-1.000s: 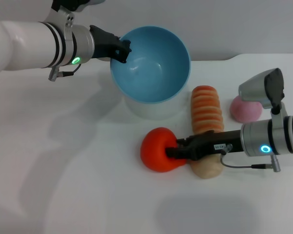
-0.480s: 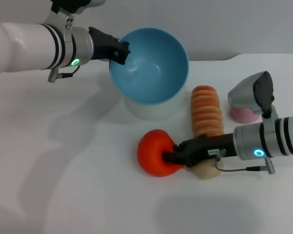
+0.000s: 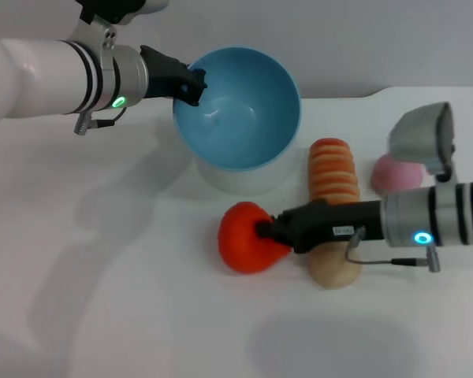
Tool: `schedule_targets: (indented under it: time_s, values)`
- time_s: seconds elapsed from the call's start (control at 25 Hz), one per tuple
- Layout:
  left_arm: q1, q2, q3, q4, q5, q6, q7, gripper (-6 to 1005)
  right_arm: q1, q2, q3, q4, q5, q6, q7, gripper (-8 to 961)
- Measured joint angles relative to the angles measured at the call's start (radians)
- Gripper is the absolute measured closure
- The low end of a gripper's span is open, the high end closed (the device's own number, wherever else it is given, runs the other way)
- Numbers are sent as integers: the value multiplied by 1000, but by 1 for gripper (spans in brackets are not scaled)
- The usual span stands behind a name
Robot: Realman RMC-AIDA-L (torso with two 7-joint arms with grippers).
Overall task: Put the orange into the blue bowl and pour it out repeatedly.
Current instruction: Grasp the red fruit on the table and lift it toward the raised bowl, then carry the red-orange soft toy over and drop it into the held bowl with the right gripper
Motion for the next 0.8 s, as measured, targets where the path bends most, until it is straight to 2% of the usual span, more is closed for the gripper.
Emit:
schedule_targets:
  time_s: [0.08, 0.2, 0.36, 0.52, 0.64, 0.8]
  values:
    - [0, 3, -2, 0, 1, 6, 3, 1001, -26, -3, 6, -63, 13, -80, -1, 919]
    - [-7, 4, -10, 0, 25, 34, 2, 1001, -101, -4, 6, -276, 53, -235, 56, 924]
    - [-30, 5, -12, -1, 68, 103, -2, 1000, -191, -11, 4, -512, 148, -342, 134, 930]
    - [-70, 3, -23, 2, 74, 243, -3, 1001, -256, -15, 16, -694, 209, -404, 184, 937]
    - [-95, -2, -13, 7, 52, 321, -4, 1001, -275, -14, 17, -752, 225, -415, 206, 920]
    - [-108, -7, 56, 13, -4, 355, -4, 1001, -270, -13, -3, -691, 208, -391, 192, 898]
